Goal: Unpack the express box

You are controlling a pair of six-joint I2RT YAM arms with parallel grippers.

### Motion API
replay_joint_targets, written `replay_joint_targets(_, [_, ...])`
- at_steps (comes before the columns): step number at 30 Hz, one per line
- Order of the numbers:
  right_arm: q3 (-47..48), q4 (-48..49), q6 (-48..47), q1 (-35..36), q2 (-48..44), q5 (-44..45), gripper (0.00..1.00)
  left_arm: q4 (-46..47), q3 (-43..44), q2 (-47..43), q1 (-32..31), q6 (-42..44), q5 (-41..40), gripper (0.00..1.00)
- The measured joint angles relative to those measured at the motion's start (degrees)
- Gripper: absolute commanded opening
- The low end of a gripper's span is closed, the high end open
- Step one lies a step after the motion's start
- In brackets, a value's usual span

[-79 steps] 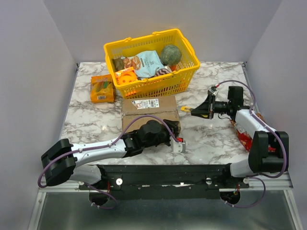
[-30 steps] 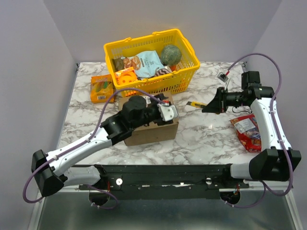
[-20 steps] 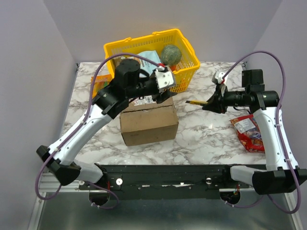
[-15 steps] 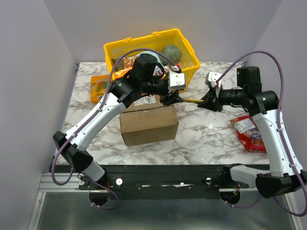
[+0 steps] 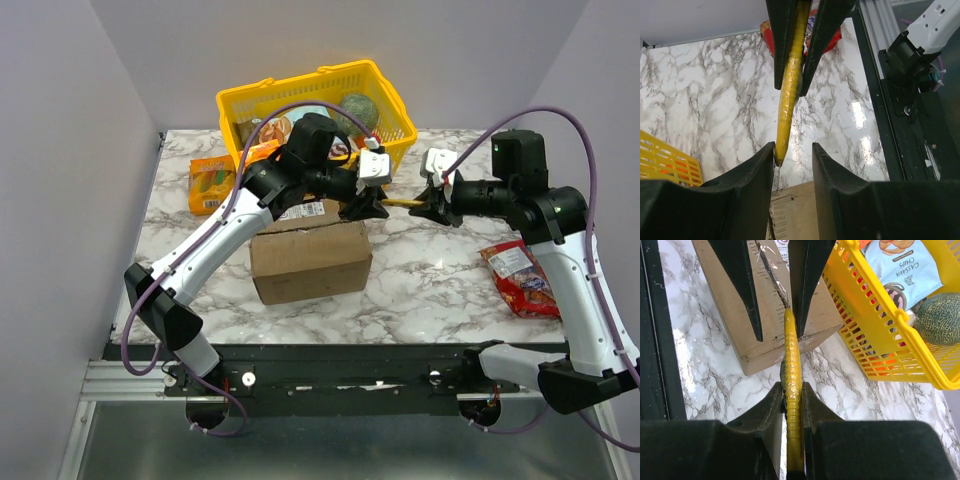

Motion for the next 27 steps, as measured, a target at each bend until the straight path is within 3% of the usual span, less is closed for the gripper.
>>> replay_joint_targets(7, [0.0, -0.3, 0.1, 0.3, 0.0, 0.2, 0.00, 2.9, -0.7, 0.0, 0.0, -2.0, -0.1, 0.25])
replay_joint_targets(13, [0.0, -0.7, 2.0, 0.5, 0.2, -0.3, 0.01, 5.9, -2.9, -0.4, -0.1, -3.6, 0.0, 0.00])
replay_joint_targets(16, [0.0, -1.2, 4.7, 0.5, 0.8, -0.9, 0.37, 7.1, -4.6, -0.9, 0.0, -4.4, 0.5, 0.00])
replay_joint_targets(17, [0.1, -1.4, 6.0, 0.5, 1.1, -1.2, 0.58, 8.5, -5.9, -1.4, 0.3, -5.2, 1.2, 0.00])
replay_joint_targets(18, [0.6, -1.7, 8.3, 0.5, 1.8, -1.7, 0.65, 9.3, -6.9, -1.7, 0.5, -6.1, 1.9, 0.00])
replay_joint_targets(21, [3.4, -0.7, 15.6, -0.2, 3.9, -4.2, 0.77, 17.1, -13.0, -3.8, 2.1, -12.6, 4.9, 0.00])
replay_joint_targets(27, [7.8, 6.8, 34.9, -8.7, 5.5, -13.2, 0.78, 40.4, -20.9, -4.8, 7.3, -34.4, 11.8, 0.00])
